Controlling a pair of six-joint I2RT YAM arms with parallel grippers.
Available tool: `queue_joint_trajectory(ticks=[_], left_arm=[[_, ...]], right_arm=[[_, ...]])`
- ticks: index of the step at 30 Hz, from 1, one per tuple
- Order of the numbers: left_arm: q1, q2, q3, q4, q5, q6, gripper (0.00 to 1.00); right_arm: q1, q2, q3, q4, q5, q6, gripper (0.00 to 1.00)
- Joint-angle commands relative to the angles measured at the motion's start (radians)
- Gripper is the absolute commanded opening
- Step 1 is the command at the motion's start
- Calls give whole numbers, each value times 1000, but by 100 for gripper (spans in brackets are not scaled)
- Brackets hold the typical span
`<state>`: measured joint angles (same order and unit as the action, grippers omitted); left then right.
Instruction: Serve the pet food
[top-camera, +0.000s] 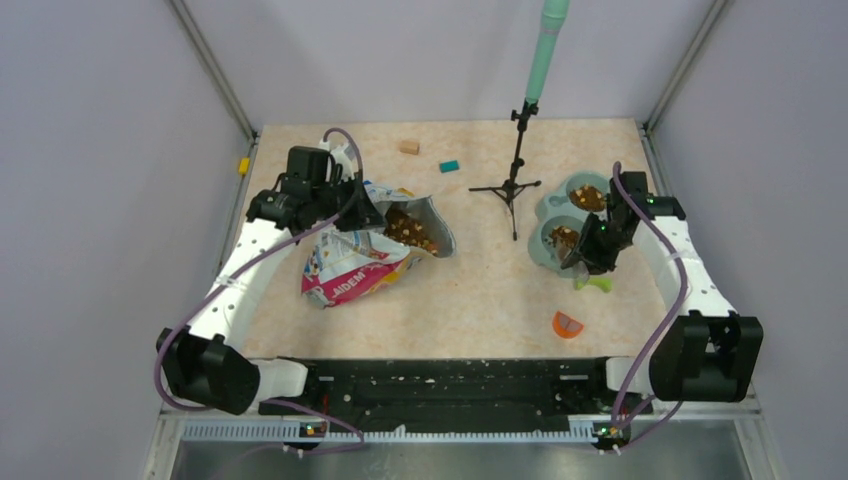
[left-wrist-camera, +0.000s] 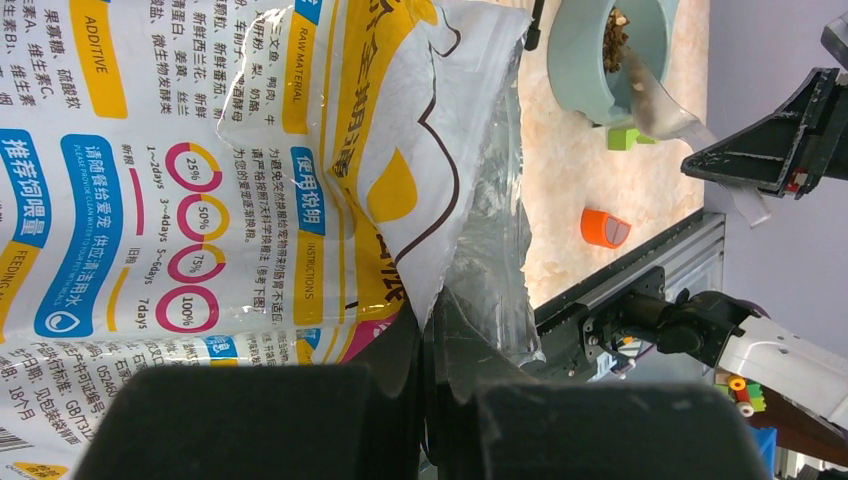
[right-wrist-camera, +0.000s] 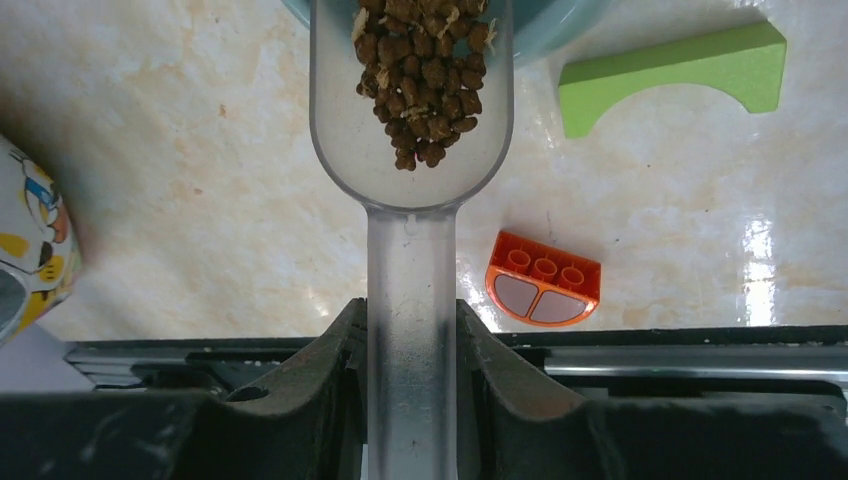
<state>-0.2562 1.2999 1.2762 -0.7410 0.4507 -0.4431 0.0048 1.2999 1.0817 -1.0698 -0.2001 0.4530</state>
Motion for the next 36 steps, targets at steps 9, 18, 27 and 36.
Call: queue_joint_trajectory(ticks=[9,18,27,36], left_arm=[[31,-59,-17,76,-78,19,0],[40,-75,-30,73,-86,23,0],[46,-70,-29,74,-81,26,0],[49,-60,-13,69,-79,38,0]], right_arm=[[-187,21,-10,46,-372,214,0],[-218,7,-19,42,-402,300,0],[-237,-25,-30,72,-470,391,0],[-252,-67,-96,112,-530,462,0]])
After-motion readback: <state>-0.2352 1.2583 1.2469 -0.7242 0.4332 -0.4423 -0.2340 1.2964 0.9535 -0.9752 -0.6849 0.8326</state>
